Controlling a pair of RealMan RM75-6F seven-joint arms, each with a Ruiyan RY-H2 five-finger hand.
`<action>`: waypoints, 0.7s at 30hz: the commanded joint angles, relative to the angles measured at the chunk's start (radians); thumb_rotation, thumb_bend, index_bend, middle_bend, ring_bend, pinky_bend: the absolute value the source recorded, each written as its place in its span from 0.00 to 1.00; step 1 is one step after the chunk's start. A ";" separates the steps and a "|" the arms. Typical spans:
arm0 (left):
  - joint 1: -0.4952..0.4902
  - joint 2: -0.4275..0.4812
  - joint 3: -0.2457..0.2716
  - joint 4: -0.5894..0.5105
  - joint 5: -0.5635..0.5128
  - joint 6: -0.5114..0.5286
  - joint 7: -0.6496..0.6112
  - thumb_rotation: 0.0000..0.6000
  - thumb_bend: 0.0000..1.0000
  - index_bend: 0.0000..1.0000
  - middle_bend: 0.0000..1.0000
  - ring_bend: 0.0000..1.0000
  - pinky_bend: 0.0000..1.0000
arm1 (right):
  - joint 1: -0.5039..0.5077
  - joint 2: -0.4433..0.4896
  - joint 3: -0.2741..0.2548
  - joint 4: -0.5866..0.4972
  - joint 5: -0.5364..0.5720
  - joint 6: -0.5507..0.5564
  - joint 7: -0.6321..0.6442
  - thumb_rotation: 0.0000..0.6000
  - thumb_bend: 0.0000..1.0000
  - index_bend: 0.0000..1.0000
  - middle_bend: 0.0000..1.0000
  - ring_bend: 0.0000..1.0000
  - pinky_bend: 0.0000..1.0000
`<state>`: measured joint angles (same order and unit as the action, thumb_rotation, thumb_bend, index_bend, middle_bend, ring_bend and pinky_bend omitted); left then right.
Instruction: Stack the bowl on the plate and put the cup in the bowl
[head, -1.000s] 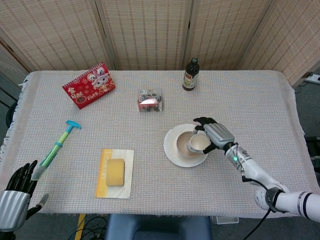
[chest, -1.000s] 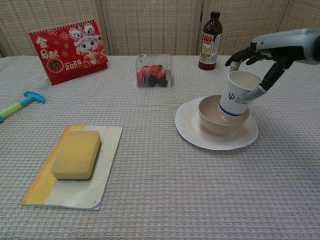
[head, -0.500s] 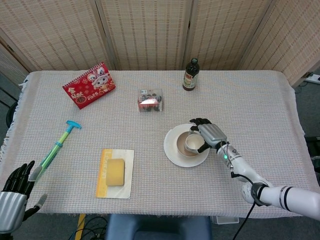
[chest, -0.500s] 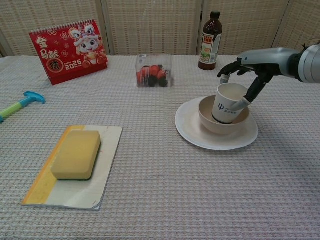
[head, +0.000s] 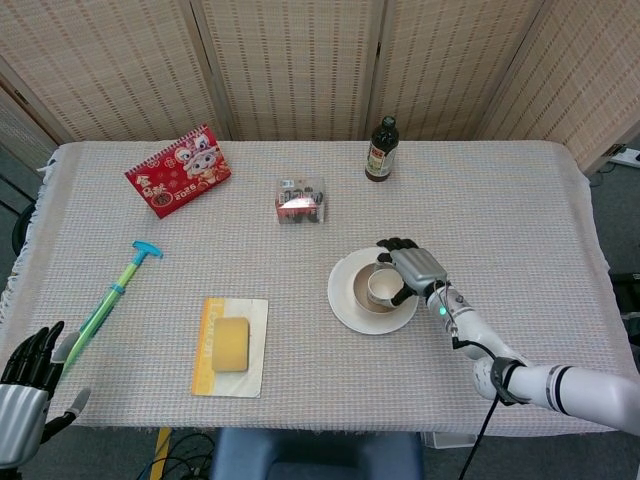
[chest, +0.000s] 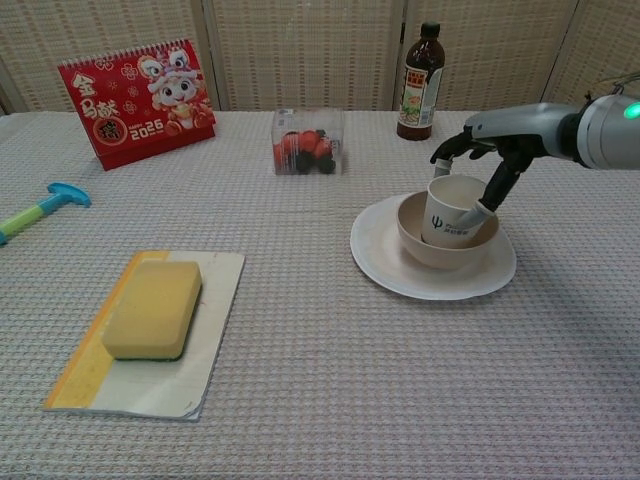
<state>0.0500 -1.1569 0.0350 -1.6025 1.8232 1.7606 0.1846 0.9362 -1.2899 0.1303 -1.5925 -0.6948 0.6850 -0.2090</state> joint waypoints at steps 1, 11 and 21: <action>0.001 0.000 -0.001 0.000 0.000 0.002 -0.001 1.00 0.31 0.00 0.00 0.00 0.16 | 0.011 0.011 -0.006 -0.010 0.019 -0.012 -0.005 1.00 0.14 0.16 0.02 0.00 0.00; 0.000 -0.001 -0.002 0.001 -0.004 -0.004 0.002 1.00 0.31 0.00 0.00 0.00 0.16 | 0.006 0.095 -0.004 -0.077 0.000 -0.023 0.024 1.00 0.12 0.00 0.00 0.00 0.00; -0.002 -0.007 -0.005 -0.001 -0.004 -0.011 0.017 1.00 0.31 0.00 0.00 0.00 0.16 | -0.245 0.322 0.026 -0.313 -0.411 0.213 0.232 1.00 0.10 0.00 0.00 0.00 0.00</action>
<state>0.0485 -1.1637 0.0308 -1.6034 1.8199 1.7503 0.2013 0.8084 -1.0416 0.1586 -1.8297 -0.9334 0.7767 -0.0638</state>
